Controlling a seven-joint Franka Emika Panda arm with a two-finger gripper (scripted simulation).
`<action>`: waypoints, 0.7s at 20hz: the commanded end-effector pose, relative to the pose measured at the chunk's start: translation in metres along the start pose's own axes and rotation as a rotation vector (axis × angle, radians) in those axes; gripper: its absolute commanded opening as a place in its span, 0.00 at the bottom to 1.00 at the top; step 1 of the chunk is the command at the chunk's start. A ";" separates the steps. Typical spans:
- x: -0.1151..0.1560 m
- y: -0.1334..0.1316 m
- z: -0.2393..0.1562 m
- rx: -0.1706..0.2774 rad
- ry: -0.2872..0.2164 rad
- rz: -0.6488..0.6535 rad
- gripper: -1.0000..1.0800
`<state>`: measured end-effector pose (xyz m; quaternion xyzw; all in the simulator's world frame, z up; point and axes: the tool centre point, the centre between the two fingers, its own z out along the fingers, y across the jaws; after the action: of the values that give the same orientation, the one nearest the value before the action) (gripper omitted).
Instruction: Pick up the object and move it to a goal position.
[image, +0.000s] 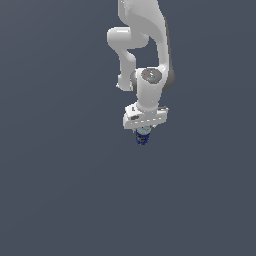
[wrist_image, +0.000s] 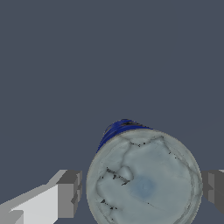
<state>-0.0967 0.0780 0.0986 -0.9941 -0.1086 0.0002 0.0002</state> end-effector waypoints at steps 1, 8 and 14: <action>-0.001 0.000 0.011 0.000 0.000 -0.001 0.96; 0.000 0.000 0.024 0.000 0.000 -0.002 0.96; 0.000 0.000 0.024 0.000 0.000 -0.002 0.00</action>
<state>-0.0973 0.0780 0.0753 -0.9940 -0.1092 0.0001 0.0000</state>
